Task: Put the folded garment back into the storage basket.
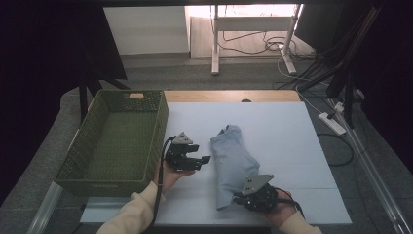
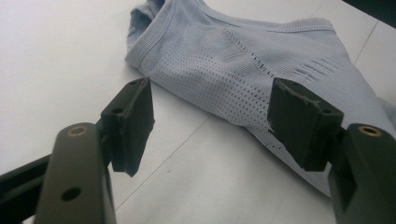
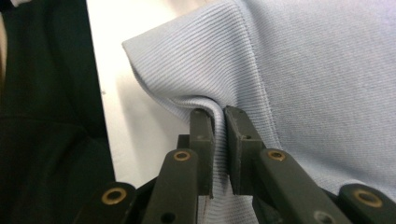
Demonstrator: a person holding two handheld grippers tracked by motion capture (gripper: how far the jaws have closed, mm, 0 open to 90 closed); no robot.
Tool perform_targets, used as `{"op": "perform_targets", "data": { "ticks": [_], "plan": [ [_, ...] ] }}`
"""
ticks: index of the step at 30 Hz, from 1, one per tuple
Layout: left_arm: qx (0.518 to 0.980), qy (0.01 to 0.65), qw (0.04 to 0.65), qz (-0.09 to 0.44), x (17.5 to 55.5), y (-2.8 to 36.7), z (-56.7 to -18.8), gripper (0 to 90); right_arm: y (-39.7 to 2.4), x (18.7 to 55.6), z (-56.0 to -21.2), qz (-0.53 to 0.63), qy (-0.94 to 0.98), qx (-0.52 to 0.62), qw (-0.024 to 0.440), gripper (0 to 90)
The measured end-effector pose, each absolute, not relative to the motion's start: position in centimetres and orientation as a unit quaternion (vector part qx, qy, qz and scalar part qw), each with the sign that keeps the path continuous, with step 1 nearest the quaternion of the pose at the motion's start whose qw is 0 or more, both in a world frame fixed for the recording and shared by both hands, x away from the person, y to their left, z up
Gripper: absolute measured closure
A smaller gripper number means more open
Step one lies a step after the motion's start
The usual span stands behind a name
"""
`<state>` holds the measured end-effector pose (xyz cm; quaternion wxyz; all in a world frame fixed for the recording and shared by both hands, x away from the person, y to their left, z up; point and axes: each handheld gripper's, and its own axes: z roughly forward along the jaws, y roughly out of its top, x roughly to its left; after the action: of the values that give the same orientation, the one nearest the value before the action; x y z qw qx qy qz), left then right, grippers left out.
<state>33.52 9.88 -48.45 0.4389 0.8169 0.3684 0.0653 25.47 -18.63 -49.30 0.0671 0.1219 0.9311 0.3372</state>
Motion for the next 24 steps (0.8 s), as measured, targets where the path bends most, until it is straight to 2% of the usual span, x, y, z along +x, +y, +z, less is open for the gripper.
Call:
{"op": "perform_targets", "data": {
  "ticks": [10, 24],
  "plan": [
    [0.816, 0.37, 0.439, 0.064, 33.7, 9.9, -48.5, 31.9, -17.9, 24.5, -48.5, 0.373, 0.921, 0.108, 0.031, 82.3],
    [0.808, 0.382, 0.445, 0.049, 35.3, 7.9, -48.7, 31.2, -17.5, 23.8, -48.5, 0.373, 0.923, 0.093, 0.014, 82.2]
  ]
}}
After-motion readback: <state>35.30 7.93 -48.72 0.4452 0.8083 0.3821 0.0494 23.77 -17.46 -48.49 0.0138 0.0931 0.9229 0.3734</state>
